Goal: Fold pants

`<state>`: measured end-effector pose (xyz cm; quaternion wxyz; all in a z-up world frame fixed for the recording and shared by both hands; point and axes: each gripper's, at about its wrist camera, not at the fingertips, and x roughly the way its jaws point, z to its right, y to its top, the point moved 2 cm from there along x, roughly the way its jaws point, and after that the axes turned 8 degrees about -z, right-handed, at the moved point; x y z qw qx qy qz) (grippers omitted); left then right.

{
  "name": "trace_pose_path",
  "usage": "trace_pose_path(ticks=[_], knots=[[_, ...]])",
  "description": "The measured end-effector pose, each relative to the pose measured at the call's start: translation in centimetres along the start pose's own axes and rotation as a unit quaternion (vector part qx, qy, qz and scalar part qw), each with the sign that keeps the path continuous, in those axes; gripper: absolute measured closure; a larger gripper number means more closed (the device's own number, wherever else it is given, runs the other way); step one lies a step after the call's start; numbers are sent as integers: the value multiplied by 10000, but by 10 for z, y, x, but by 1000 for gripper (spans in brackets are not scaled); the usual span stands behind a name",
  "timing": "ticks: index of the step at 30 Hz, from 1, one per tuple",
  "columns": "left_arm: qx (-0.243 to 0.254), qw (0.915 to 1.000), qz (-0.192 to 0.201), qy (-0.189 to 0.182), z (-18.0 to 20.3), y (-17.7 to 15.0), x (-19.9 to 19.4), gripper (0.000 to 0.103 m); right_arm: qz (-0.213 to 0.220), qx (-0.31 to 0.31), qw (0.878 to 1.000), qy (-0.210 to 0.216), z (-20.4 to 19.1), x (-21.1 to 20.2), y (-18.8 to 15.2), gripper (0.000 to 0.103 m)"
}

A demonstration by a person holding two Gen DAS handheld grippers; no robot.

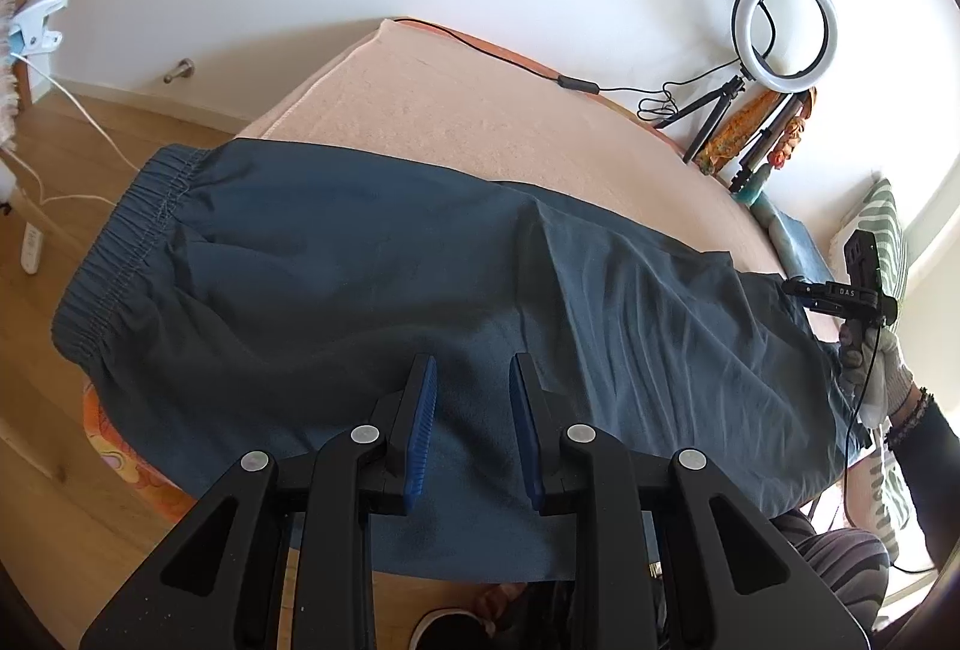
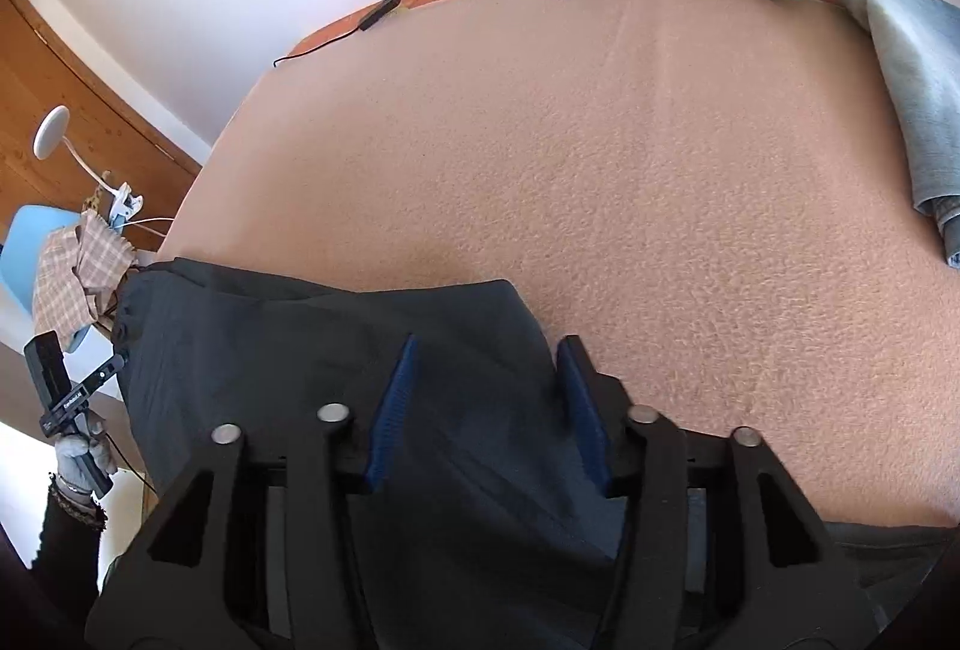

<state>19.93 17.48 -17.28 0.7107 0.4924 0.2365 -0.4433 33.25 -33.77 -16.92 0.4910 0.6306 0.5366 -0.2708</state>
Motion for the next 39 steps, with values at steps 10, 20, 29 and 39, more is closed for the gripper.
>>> trace_pose_path(ticks=[10, 20, 29, 39], knots=[[-344, 9992, 210, 41, -15, -3, -3, 80, 569, -484, 9928, -931, -11, -29, 28, 100], [-998, 9914, 476, 693, -65, -2, -20, 80, 226, -237, 9932, -1120, -8, -13, 26, 99], [-978, 9901, 840, 556, -52, 4, -49, 80, 1139, -119, 9905, -763, -24, -112, -32, 49], [-329, 9966, 751, -70, 11, -1, -39, 80, 1814, 1057, 9662, -1499, 60, -224, -160, 35]])
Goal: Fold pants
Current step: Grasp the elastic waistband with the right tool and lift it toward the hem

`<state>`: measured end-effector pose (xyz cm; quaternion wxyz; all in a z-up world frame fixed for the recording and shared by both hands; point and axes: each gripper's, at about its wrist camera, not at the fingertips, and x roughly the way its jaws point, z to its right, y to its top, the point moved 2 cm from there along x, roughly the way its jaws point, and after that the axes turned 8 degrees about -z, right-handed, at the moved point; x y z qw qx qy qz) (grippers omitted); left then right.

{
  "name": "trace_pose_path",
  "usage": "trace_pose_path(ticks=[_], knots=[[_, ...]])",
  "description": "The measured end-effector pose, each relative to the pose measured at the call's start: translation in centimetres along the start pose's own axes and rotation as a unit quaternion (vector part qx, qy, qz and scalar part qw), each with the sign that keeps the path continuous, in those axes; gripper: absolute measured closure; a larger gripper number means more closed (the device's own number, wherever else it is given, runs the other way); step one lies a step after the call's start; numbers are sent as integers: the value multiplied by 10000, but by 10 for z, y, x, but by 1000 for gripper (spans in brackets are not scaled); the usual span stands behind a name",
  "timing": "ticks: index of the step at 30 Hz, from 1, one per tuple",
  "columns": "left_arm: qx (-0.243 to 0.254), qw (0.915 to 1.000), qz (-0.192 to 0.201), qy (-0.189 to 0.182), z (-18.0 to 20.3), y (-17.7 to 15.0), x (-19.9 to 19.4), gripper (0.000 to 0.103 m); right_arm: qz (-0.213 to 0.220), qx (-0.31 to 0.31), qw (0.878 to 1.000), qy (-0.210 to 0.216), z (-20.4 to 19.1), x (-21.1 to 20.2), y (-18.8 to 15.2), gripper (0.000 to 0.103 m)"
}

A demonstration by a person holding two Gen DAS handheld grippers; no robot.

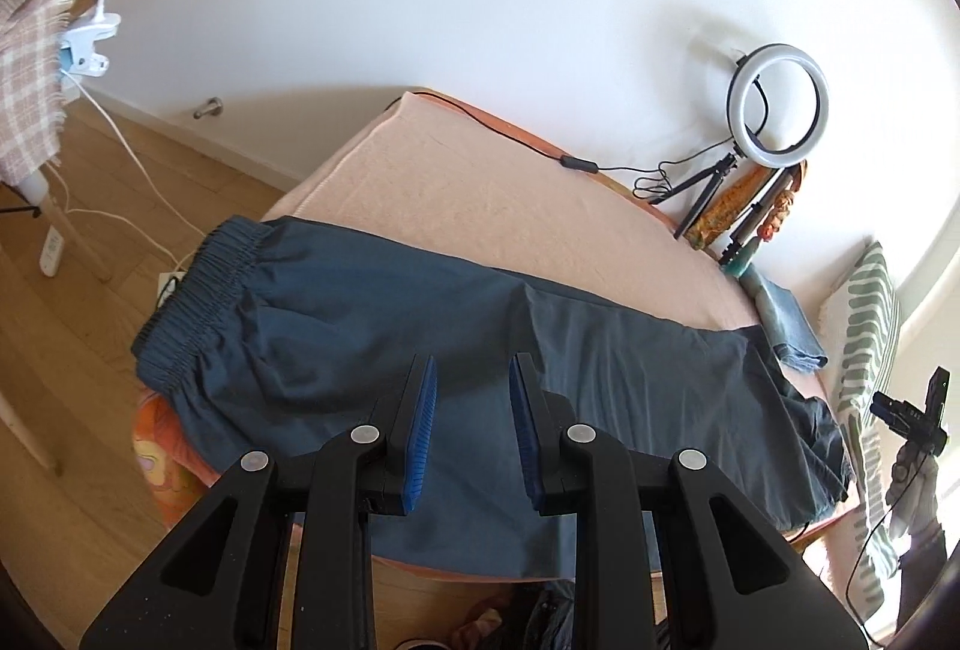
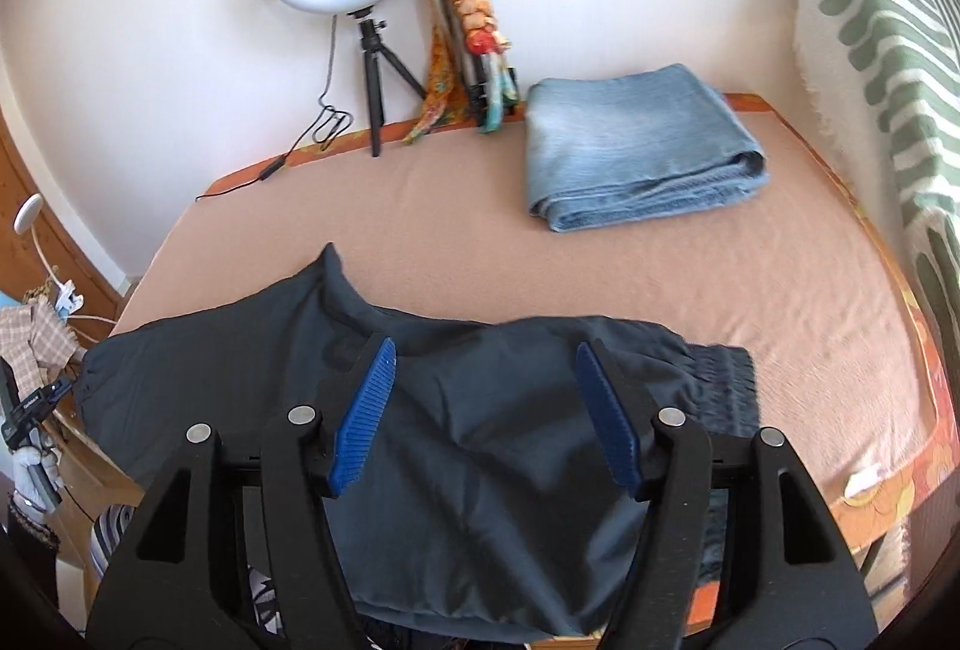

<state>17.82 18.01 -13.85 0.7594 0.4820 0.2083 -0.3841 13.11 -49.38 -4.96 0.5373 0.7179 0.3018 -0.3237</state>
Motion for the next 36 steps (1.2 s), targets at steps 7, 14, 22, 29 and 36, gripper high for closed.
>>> trace_pose_path(ticks=[7, 14, 22, 29, 36], knots=[[65, 9993, -322, -151, 16, -9, 29, 80, -93, 1341, 9909, -72, 101, -19, -68, 34], [54, 9986, -516, -45, 18, -11, 47, 80, -234, 2519, 9667, 394, 136, -5, -112, 34], [-57, 9982, -583, -80, 11, -14, 50, 80, -182, 3469, 9340, 834, 149, 20, -136, 34], [-45, 9979, -639, -57, 5, -15, 52, 80, 38, 3857, 9128, 1340, 154, 24, -137, 26], [-42, 9975, -701, -64, 4, -18, 59, 80, -3, 3697, 9265, 696, 143, 30, -130, 66]])
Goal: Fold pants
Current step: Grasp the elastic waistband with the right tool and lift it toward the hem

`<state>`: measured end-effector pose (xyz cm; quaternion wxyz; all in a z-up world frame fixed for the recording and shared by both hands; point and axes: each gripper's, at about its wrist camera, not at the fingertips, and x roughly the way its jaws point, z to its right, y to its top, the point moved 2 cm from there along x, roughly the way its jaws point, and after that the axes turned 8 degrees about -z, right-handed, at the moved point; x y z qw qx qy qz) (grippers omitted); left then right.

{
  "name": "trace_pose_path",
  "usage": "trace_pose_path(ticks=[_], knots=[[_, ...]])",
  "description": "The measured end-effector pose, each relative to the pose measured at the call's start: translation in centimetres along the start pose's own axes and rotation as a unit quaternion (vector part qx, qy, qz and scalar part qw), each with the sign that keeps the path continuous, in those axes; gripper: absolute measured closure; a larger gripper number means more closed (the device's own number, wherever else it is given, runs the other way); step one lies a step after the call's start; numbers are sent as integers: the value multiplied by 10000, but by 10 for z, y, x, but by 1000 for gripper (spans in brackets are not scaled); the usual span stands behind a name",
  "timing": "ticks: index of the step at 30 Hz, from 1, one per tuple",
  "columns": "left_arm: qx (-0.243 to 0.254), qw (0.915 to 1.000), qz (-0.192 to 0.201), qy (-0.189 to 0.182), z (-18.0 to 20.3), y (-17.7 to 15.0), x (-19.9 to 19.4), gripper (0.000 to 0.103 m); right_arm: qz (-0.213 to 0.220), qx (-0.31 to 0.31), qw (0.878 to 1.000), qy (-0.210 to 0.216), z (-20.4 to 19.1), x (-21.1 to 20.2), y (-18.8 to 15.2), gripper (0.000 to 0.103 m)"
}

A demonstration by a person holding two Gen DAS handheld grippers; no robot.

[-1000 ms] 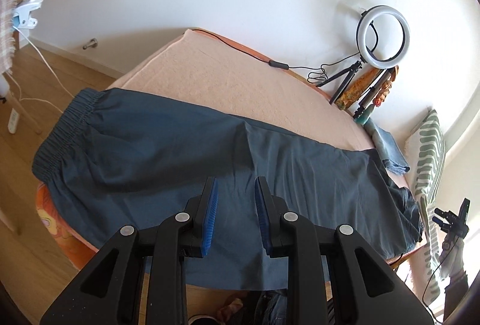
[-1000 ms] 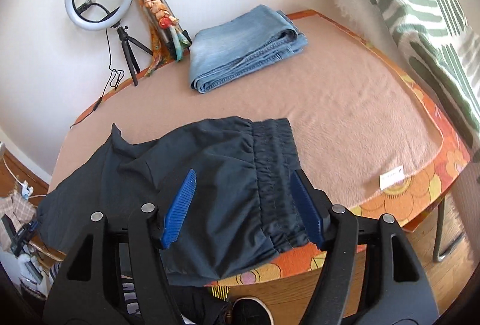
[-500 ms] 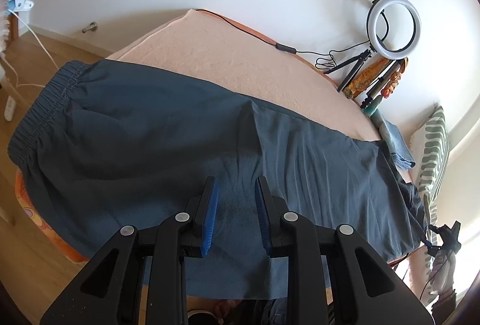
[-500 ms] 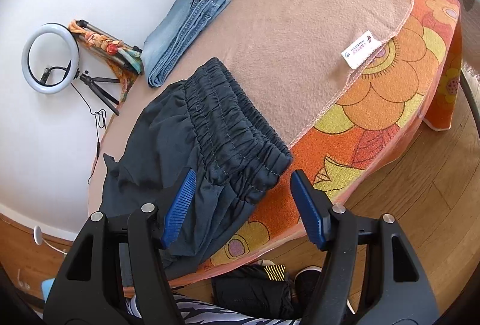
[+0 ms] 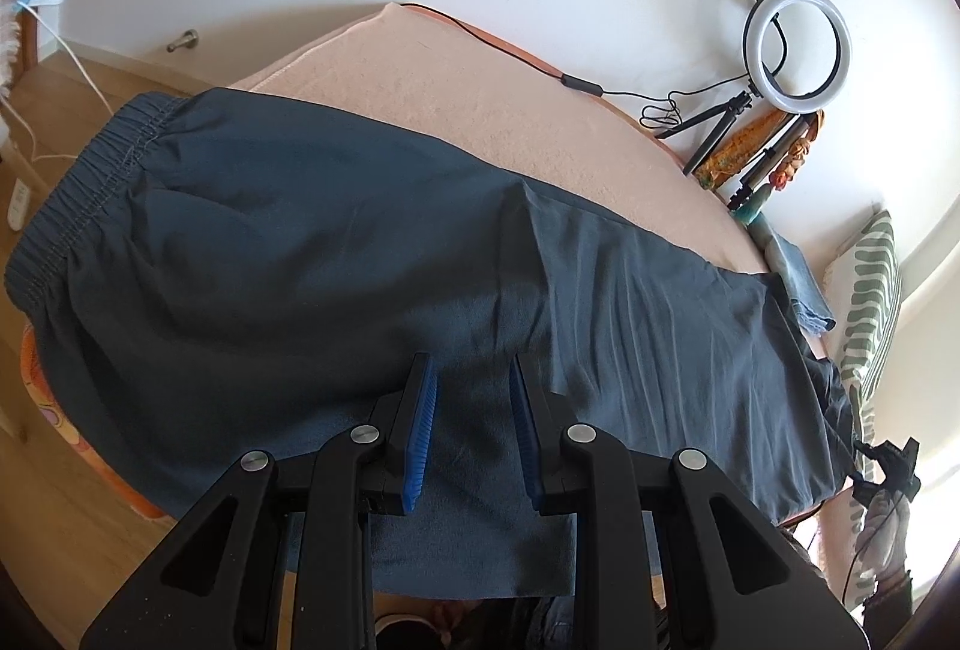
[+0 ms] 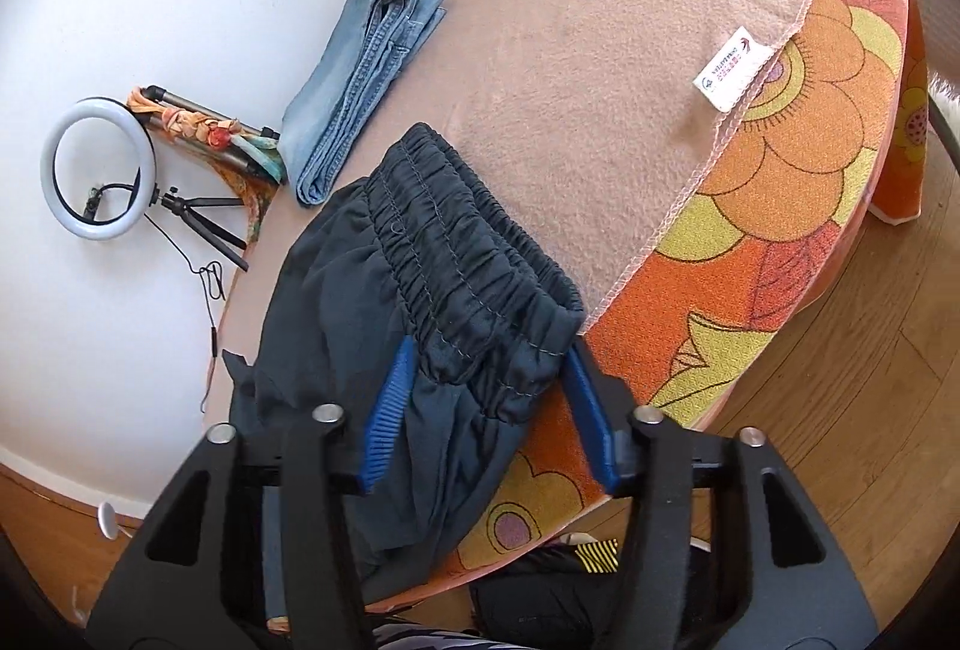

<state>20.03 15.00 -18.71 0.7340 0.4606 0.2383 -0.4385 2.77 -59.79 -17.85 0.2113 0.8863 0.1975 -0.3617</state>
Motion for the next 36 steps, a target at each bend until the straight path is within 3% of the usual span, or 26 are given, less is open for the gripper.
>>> trace_pose_path(ticks=[3, 9, 12, 15, 17, 19, 21, 23, 25, 30, 35, 36], knots=[[45, 10000, -20, 12, 0, 1, 0, 80, 114, -31, 9998, 152, 0, -7, -1, 81], [83, 9999, -37, 59, 1, 3, 1, 80, 439, -402, 9982, -97, -7, -40, -13, 86], [116, 9999, -47, 105, 2, 4, 2, 80, 265, -579, 9968, -493, -3, -36, -19, 86], [142, 9997, -85, 164, 4, 5, 3, 80, -99, -1007, 9929, -627, -7, -31, -17, 75], [183, 9995, -109, 237, 7, 5, 3, 80, -22, -1286, 9892, -699, -14, -43, -9, 75], [214, 9992, -128, 311, 9, 4, 3, 80, 151, -1703, 9827, -718, -28, -57, 3, 68], [225, 9990, -109, 359, 11, 4, 2, 80, 190, -1981, 9783, -568, -40, -62, 22, 43], [209, 9990, -95, 391, 13, 3, 2, 80, 118, -2173, 9751, -423, -49, -55, 46, 31], [150, 9990, -68, 419, 15, 2, 3, 80, 56, -2193, 9750, -350, -54, -38, 69, 31], [120, 9987, -66, 488, 20, 0, 4, 80, -611, -1982, 9781, -187, -52, 35, 107, 26], [260, 9981, -107, 556, 28, 2, 6, 80, -1054, -2149, 9709, 57, -59, 70, 102, 27], [266, 9981, -110, 544, 29, 2, 7, 80, -1020, -2281, 9683, -7, -62, 71, 98, 32]])
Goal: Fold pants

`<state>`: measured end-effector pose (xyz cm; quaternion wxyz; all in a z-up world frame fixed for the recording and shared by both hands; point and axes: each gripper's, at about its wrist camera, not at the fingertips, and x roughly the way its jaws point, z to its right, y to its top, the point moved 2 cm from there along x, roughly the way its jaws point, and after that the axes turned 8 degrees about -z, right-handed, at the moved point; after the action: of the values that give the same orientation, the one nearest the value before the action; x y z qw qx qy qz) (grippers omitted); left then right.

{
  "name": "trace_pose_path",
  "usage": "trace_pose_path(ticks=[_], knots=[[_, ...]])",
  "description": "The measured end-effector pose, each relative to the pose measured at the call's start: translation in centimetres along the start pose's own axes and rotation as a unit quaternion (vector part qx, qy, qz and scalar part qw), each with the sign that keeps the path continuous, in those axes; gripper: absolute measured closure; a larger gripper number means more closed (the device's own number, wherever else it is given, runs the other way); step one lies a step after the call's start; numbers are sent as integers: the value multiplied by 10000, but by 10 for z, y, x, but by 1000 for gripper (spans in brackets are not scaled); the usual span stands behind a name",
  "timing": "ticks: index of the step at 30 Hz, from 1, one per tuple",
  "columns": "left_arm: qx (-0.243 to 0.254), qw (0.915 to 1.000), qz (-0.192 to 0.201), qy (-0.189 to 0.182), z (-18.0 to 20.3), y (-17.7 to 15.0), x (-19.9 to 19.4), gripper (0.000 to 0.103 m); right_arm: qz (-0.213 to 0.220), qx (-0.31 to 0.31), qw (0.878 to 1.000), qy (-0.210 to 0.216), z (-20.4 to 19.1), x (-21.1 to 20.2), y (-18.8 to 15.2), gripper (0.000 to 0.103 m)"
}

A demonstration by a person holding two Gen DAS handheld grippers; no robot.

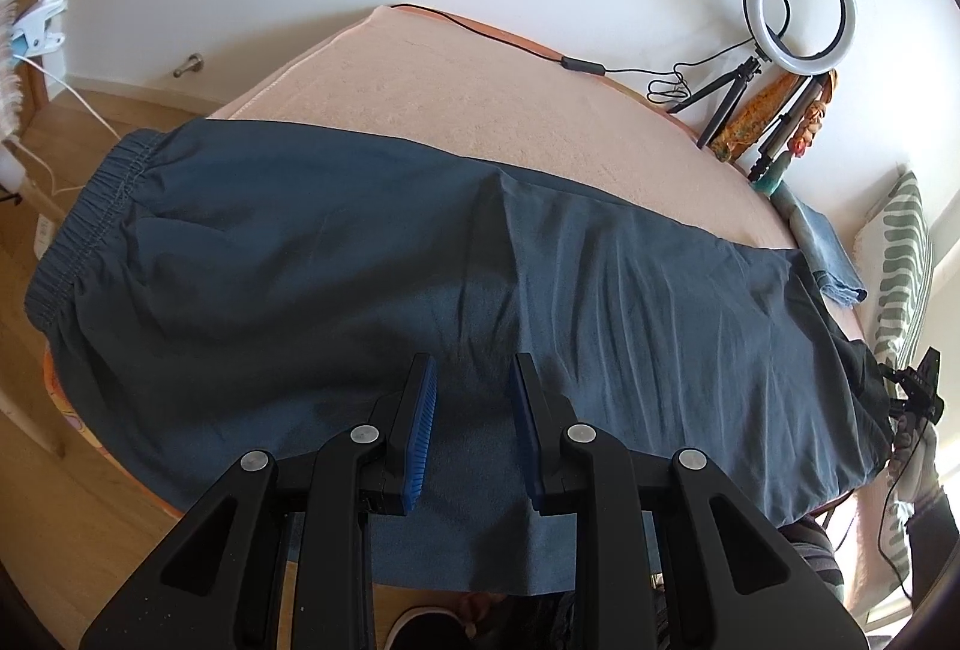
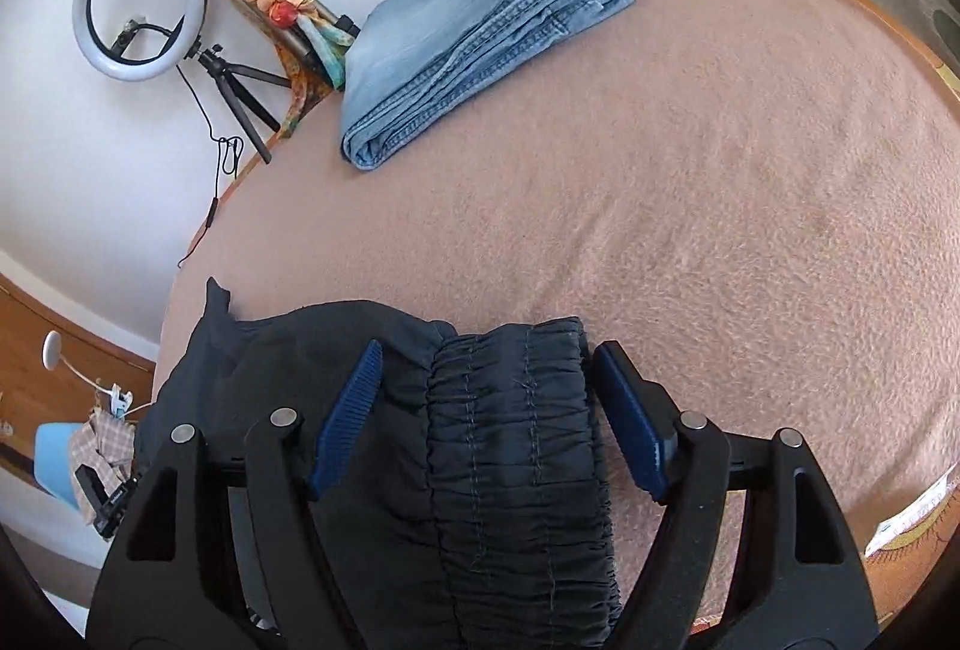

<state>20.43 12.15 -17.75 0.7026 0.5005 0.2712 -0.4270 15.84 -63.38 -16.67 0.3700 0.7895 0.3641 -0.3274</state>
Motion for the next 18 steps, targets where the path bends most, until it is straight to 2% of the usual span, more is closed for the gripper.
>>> trace_pose_path(ticks=[3, 5, 7, 8, 11, 13, 16, 17, 18], knots=[[25, 10000, -5, -6, 3, 2, 3, 80, -9, -190, 9994, -299, -9, 0, -7, 51], [29, 10000, -17, -18, 4, 2, 5, 80, 188, -432, 9965, -698, -21, -10, -13, 55], [13, 10000, 16, -57, 4, 2, 4, 80, 477, -707, 9878, -1304, -32, -20, -19, 61], [-13, 10000, 43, -87, 3, 1, 1, 80, 508, -754, 9842, -1517, -33, -22, -18, 62], [-143, 9996, 167, -180, -5, -1, -11, 80, 349, -711, 9867, -1421, -37, -21, -18, 56], [-273, 9990, 274, -233, -14, -3, -24, 80, 395, -714, 9851, -1513, -42, -25, -19, 54], [-530, 9971, 468, -286, -36, -9, -47, 80, 510, -652, 9830, -1642, -49, -33, -21, 42], [-629, 9962, 535, -276, -45, -12, -55, 74, 578, -618, 9825, -1658, -53, -36, -22, 40], [-730, 9951, 617, -250, -55, -15, -63, 62, 654, -601, 9828, -1618, -57, -41, -24, 40]])
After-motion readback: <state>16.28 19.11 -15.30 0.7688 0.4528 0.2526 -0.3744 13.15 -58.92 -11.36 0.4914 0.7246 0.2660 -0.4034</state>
